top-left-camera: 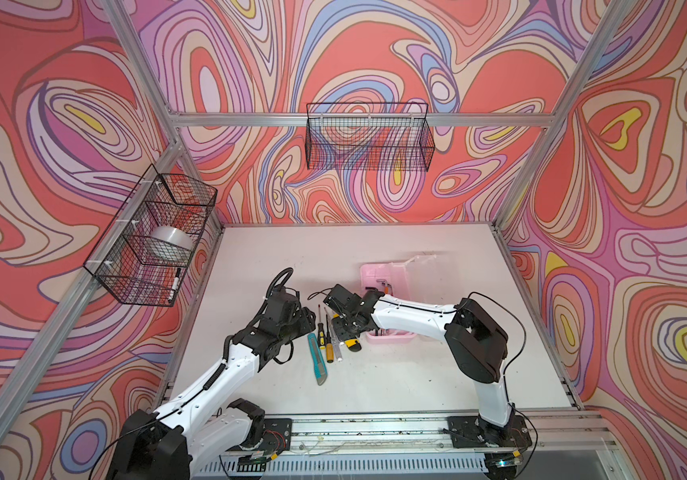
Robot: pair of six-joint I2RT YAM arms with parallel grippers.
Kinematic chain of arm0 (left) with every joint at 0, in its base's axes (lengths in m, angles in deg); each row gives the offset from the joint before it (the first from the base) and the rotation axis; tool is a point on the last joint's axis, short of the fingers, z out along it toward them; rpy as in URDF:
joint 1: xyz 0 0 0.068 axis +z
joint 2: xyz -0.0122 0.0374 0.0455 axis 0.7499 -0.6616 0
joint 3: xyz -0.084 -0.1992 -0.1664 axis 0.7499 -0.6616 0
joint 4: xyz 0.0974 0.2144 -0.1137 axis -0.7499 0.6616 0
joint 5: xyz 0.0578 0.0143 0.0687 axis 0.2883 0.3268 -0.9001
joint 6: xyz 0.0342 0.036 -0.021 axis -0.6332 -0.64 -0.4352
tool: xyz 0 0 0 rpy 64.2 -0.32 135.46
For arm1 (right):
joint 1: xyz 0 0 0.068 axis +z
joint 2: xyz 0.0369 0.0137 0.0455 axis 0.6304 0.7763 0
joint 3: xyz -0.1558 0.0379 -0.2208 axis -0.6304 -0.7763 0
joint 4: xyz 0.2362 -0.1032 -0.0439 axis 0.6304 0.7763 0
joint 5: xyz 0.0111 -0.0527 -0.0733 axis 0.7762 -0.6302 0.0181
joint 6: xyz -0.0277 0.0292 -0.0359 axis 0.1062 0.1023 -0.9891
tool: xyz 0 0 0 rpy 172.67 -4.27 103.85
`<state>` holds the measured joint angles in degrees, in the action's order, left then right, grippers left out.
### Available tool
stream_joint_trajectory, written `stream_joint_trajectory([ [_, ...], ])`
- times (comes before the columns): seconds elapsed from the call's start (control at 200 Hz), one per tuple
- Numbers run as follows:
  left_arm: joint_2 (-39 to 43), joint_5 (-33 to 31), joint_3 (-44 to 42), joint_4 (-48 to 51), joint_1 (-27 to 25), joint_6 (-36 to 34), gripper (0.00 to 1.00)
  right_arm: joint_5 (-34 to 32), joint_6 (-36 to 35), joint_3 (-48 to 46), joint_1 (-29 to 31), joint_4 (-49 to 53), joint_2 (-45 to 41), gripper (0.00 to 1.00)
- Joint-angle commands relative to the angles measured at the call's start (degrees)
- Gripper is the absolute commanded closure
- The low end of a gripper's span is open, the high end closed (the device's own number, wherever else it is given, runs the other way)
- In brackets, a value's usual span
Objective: Pack the tool kit
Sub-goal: 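Draw the left gripper back while the right gripper reaches to the yellow-black utility knife, then close the right gripper on the yellow-black utility knife's handle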
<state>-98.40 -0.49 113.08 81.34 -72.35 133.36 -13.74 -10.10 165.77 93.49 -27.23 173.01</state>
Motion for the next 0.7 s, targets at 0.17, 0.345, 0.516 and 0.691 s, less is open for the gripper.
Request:
stream_joint_trajectory([
  [0.17, 0.97, -0.1, -1.3, -0.33, 0.72, 0.42, 0.43, -3.17, 0.5, 1.82, -0.29, 3.35, 3.51, 0.54],
  [0.345, 0.71, 0.16, -1.48, -0.55, 1.07, 0.51, 0.43, -3.55, 0.53, 2.69, -0.27, 4.06, 4.51, 0.56],
  [0.516, 0.03, 0.7, -1.75, -1.24, 1.4, 0.47, 0.43, -3.9, 0.54, 3.74, -0.27, 4.93, 5.6, 0.56],
  [0.691, -0.39, 1.12, -2.0, -1.7, 1.71, 0.28, 0.43, -3.64, 0.65, 4.73, -0.3, 5.19, 6.37, 0.56],
])
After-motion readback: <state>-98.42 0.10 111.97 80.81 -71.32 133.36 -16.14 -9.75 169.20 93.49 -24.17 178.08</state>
